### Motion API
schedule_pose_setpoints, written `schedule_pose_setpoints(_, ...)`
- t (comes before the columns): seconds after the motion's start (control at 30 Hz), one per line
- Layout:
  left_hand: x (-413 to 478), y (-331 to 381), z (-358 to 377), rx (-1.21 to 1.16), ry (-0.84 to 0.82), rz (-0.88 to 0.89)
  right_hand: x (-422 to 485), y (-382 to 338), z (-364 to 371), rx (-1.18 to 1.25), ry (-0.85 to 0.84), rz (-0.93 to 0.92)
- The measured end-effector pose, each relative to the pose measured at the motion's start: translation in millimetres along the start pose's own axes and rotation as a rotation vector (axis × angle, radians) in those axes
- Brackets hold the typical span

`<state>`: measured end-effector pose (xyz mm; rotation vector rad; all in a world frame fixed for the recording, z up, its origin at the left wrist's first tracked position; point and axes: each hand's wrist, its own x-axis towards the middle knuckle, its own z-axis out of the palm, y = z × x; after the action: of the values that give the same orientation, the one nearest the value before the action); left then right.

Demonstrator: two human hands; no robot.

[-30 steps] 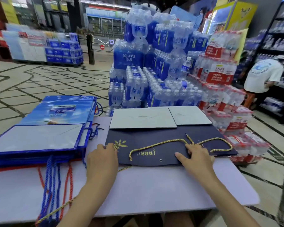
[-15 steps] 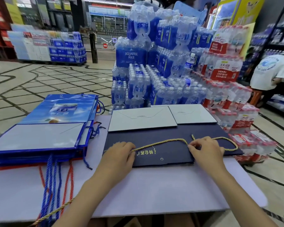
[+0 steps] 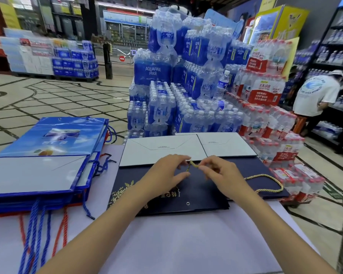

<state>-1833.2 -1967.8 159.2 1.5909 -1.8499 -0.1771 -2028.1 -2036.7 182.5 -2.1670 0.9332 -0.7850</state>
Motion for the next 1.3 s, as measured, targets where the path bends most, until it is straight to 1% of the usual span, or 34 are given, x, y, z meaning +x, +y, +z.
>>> schedule_pose_setpoints(0.03,0,-5,2,0.020,0.016,0.014,4,2,3,0.019,-0.008,-0.003)
schedule_pose_setpoints(0.1,-2,-16,2,0.020,0.050,-0.024,10,3,10,0.032,-0.044,0.008)
schedule_pose_setpoints(0.17,-6,-26,1,-0.058,0.083,-0.047,15,6,17,0.020,-0.081,0.029)
schedule_pose_setpoints(0.23,-10,-33,2,-0.121,0.069,-0.021,21,8,23,0.010,-0.117,0.034)
schedule_pose_setpoints(0.27,-11,-35,4,-0.109,0.044,-0.005,22,8,27,0.011,-0.130,0.030)
schedule_pose_setpoints(0.37,-11,-40,12,0.024,-0.007,0.052,24,11,37,0.012,-0.141,0.022)
schedule_pose_setpoints(0.47,-12,-41,13,0.039,-0.010,0.051,21,15,42,0.013,-0.115,0.018)
schedule_pose_setpoints(0.57,-13,-42,11,0.010,-0.012,0.004,17,19,39,0.037,-0.067,0.013)
schedule_pose_setpoints(0.63,-13,-42,10,-0.049,-0.013,-0.045,15,20,37,0.031,-0.053,-0.003)
schedule_pose_setpoints(0.7,-13,-43,9,-0.112,0.011,-0.105,14,20,36,0.021,-0.041,-0.016)
schedule_pose_setpoints(0.77,-13,-44,8,-0.114,0.067,-0.162,13,19,35,0.007,-0.021,-0.032)
schedule_pose_setpoints(0.83,-13,-47,5,-0.103,0.131,-0.204,12,18,34,-0.005,0.002,-0.052)
schedule_pose_setpoints(0.9,-15,-48,4,-0.074,0.149,-0.213,10,20,32,-0.029,0.009,-0.068)
schedule_pose_setpoints(1.13,-17,-45,3,0.089,0.076,-0.190,7,21,31,-0.256,-0.067,-0.114)
schedule_pose_setpoints(1.3,-18,-36,-1,0.153,0.023,-0.168,7,22,28,-0.297,-0.097,-0.117)
